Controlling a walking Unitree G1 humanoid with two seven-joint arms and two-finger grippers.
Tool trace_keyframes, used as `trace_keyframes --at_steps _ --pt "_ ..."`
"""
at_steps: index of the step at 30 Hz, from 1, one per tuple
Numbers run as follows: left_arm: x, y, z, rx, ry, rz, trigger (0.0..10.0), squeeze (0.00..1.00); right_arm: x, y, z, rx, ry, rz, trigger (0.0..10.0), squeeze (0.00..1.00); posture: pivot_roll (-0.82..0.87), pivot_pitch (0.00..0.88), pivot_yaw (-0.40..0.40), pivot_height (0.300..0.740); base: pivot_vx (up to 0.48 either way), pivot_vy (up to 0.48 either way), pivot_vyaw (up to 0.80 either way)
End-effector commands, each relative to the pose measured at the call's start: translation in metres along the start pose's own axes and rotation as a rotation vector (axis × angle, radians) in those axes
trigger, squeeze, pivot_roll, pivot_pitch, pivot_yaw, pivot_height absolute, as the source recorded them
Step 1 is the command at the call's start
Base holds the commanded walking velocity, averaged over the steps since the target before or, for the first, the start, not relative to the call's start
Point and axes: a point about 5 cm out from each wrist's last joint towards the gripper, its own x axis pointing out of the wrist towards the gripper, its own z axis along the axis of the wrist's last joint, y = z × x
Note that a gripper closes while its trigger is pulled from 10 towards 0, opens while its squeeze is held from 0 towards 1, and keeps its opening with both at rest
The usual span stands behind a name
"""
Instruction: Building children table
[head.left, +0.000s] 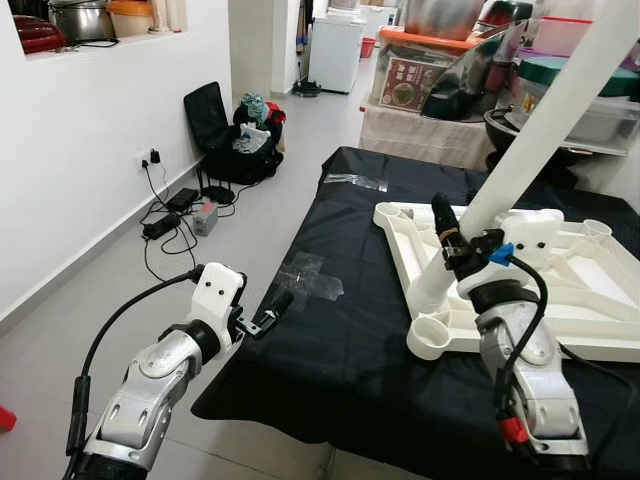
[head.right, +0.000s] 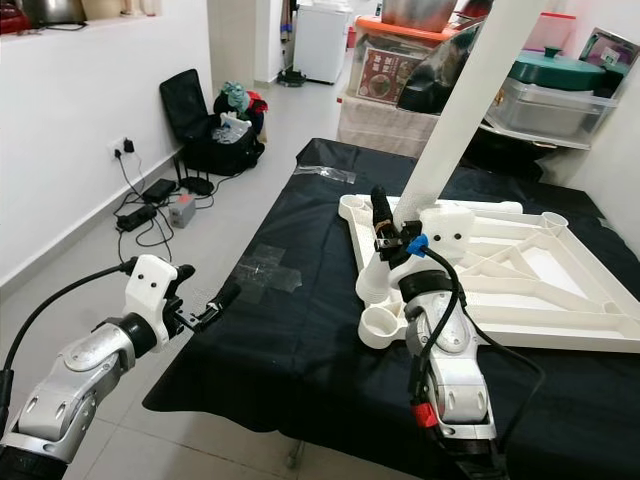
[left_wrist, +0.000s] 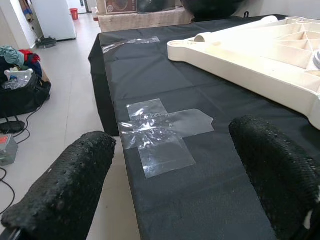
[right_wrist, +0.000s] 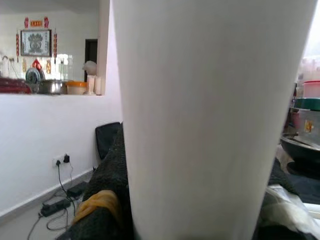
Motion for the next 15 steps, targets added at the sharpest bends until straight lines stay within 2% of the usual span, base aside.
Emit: trace_keyframes --at_steps 1,12,15 --pt "0.0 -0.004 -0.001 0.003 -0.002 -0.014 10.0 0.0 -0.002 0.0 -0.004 -0.02 0.007 0.005 10.0 0.0 0.06 0.0 -0.098 0.74 0.0 0.0 0.0" --pt "0.001 -0.004 -0.001 -0.005 -0.004 -0.022 10.0 0.0 -0.009 -0.006 -0.022 -0.028 0.065 0.016 10.0 0.0 0.06 0.0 -0.093 0.74 0.0 0.0 0.0" --pt "0.0 -0.003 -0.001 -0.005 -0.004 -0.022 10.0 0.0 -0.01 -0.013 -0.03 -0.077 0.088 0.012 10.0 0.0 0.06 0.0 -0.095 0.74 0.0 0.0 0.0"
